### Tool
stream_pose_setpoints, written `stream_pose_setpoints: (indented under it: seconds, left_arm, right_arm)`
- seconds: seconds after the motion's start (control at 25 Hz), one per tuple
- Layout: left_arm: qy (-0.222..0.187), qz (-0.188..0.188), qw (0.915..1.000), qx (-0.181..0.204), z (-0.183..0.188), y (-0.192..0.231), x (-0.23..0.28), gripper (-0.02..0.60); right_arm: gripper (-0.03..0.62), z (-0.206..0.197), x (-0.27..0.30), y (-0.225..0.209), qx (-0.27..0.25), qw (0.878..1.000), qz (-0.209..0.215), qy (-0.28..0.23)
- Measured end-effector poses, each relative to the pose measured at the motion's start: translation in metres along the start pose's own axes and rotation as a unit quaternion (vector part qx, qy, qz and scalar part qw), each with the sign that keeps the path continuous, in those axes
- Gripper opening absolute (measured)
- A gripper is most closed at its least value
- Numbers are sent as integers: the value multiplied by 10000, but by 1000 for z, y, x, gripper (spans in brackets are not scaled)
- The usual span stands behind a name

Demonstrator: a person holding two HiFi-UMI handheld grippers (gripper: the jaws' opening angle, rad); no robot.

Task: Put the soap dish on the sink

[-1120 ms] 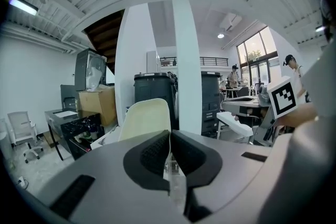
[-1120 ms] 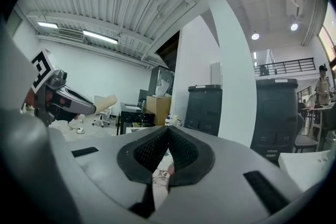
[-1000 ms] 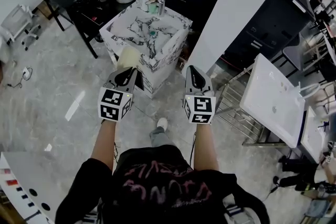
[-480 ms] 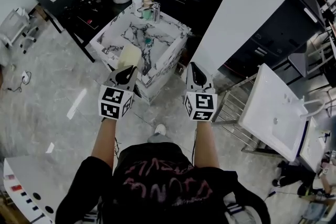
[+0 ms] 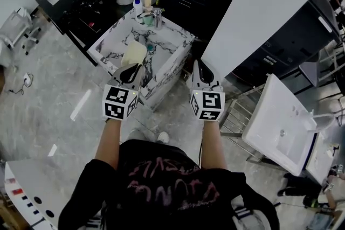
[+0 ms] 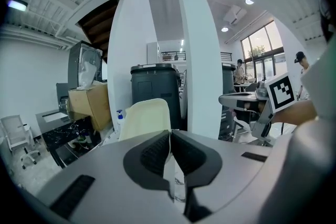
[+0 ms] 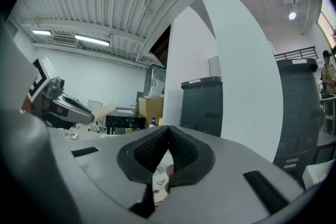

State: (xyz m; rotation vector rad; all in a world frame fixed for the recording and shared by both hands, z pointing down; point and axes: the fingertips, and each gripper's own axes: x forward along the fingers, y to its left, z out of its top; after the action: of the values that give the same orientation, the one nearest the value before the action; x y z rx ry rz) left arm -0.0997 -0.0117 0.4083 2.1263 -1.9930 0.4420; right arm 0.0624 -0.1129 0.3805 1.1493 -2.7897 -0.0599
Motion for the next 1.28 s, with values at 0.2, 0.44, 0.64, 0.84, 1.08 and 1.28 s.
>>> stream_pose_setpoints:
  seconds: [0.2, 0.44, 0.64, 0.84, 1.08, 1.28]
  left_arm:
    - [-16, -93, 9999, 91, 12, -1, 18, 25]
    - [-3, -285, 9995, 168, 14, 1, 45, 25]
    - [23, -519, 9985, 153, 16, 14, 75, 25]
    - [96, -802, 9965, 211, 18, 28, 110, 25]
    - [215, -1050, 9936, 348, 17, 44, 150, 25]
    - [376, -1271, 9901, 473, 10, 55, 184, 25]
  right_arm:
    - [15, 1, 9, -11, 31, 10000, -49, -7]
    - [15, 5, 19, -34, 137, 9993, -340, -92]
    - [15, 2, 39, -44, 94, 9983, -577, -2]
    - [15, 1, 64, -53, 98, 9966, -818, 71]
    - [15, -5, 92, -64, 148, 9942, -1051, 144]
    - [15, -13, 110, -76, 209, 9909, -1308, 244]
